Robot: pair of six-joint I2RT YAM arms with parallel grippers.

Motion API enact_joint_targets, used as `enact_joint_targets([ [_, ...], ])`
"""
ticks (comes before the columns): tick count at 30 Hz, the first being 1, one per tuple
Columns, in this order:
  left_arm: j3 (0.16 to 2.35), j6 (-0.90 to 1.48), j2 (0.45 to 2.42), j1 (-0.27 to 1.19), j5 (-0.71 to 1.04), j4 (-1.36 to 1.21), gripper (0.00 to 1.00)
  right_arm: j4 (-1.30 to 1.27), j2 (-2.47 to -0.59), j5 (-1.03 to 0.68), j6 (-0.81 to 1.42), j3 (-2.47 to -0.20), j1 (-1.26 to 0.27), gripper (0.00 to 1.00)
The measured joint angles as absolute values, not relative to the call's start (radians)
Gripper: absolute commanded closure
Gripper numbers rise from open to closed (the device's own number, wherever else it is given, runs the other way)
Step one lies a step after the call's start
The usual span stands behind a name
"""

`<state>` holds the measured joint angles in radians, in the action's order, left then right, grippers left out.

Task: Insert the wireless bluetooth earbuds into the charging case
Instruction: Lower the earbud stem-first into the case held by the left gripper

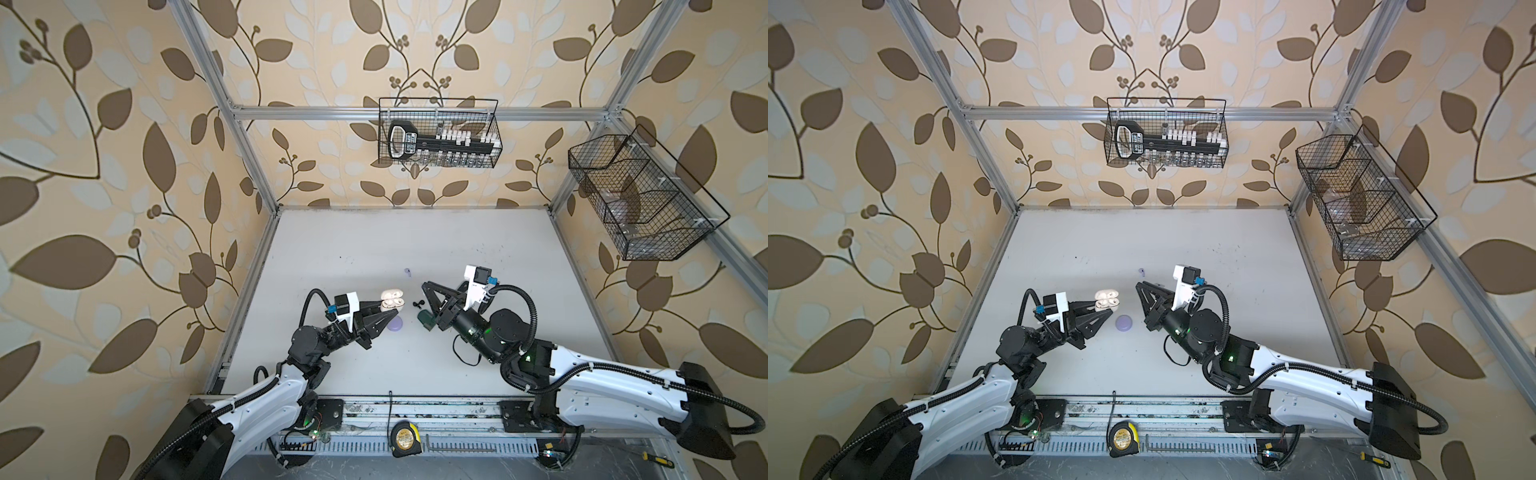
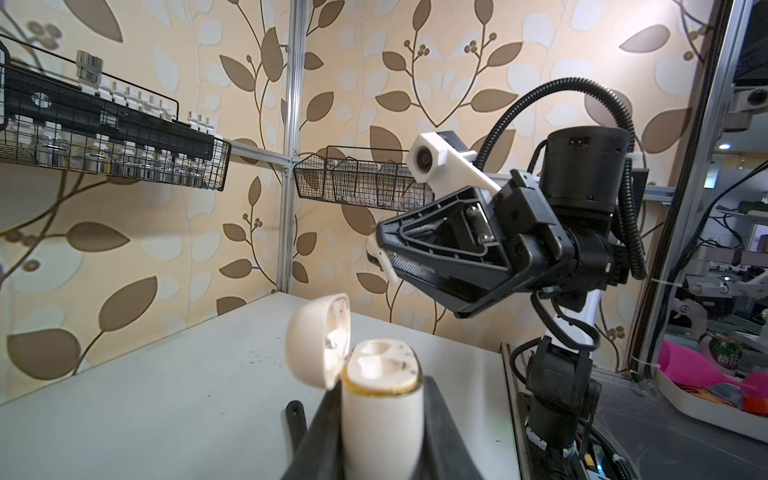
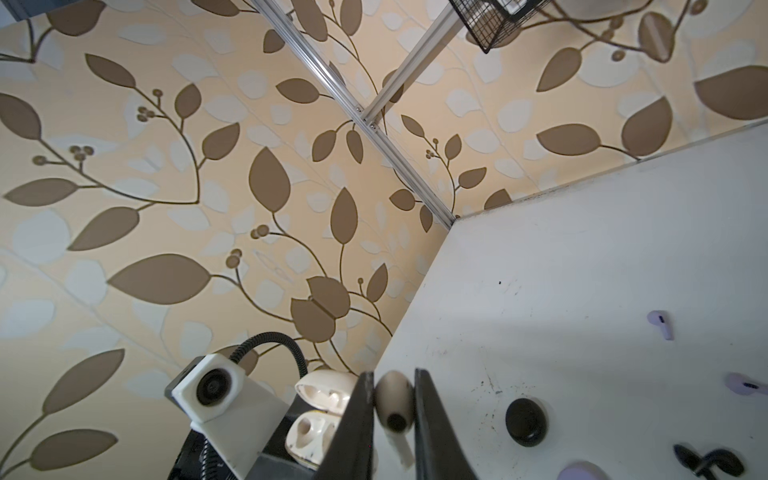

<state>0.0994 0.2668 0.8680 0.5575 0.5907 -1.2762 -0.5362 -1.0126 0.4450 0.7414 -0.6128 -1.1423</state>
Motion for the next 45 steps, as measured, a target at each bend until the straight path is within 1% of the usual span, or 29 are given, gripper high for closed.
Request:
enact_joint_targets([
  [6, 0.099, 0.324, 0.893, 0.558, 0.590, -1.318, 1.00, -0.620, -1.090, 0.443, 0.702, -0.653, -1.201, 0.83],
  [15, 0.099, 0.358, 0.911, 0.564, 0.572, -1.335, 1.00, -0.711, -1.150, 0.438, 0.687, -0.664, -1.234, 0.83],
  [25, 0.099, 0.368, 0.904, 0.570, 0.572, -1.336, 1.00, -0.753, -1.238, 0.438, 0.695, -0.690, -1.245, 0.84],
  [45, 0.099, 0.367, 0.880, 0.571, 0.571, -1.336, 1.00, -0.783, -1.251, 0.509, 0.707, -0.689, -1.257, 0.85],
])
